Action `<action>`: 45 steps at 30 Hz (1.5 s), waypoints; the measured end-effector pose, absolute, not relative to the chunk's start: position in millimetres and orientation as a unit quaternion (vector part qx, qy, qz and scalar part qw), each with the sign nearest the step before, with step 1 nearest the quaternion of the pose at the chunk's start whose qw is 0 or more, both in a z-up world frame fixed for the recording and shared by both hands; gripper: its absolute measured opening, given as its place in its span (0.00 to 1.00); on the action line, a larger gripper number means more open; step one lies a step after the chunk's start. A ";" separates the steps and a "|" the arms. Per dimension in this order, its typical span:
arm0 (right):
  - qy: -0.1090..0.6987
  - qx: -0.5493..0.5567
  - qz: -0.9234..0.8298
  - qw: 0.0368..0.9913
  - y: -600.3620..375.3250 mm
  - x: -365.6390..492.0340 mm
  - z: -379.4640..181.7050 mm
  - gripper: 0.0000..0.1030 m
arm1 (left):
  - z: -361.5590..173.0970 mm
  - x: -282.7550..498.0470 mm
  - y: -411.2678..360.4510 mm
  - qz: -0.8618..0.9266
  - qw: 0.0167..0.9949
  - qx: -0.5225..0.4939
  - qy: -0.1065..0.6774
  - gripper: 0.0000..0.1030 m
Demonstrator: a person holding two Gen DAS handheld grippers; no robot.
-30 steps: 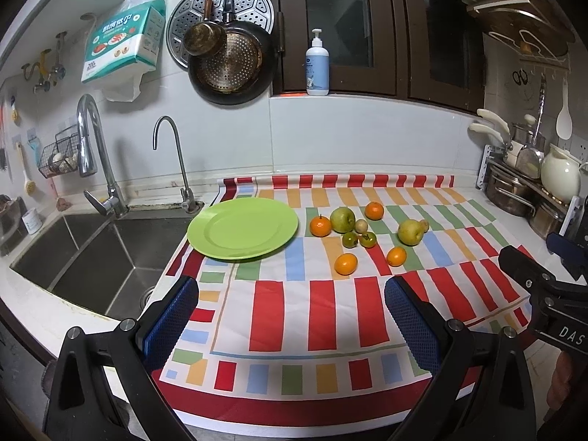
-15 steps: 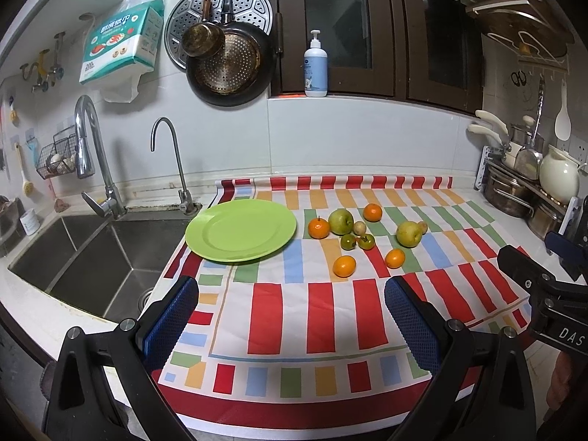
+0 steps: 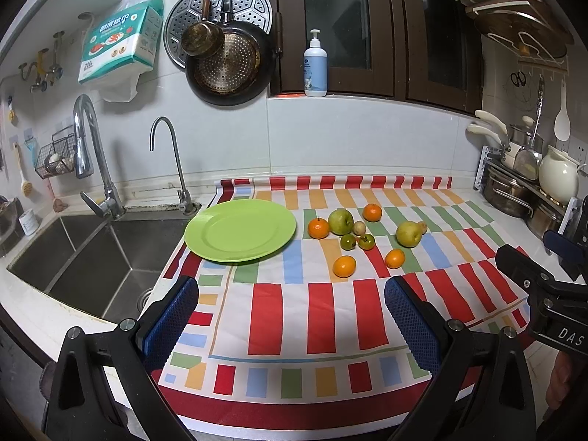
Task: Organize fruits
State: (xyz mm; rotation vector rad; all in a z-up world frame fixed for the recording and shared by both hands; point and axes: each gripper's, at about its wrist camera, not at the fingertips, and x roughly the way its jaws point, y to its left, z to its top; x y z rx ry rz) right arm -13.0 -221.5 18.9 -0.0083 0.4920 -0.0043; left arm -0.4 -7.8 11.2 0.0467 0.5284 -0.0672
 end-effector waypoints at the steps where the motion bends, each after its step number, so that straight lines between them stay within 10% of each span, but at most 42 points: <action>1: 0.244 -0.004 -0.002 0.970 -221.1 -12.6 19.2 0.99 | 11.0 -0.8 -7.4 -0.033 0.964 0.023 0.261 1.00; 45: 0.281 0.001 -0.034 0.959 -189.6 55.1 -18.0 0.99 | -20.1 91.8 7.7 -0.140 0.941 0.085 0.295 0.94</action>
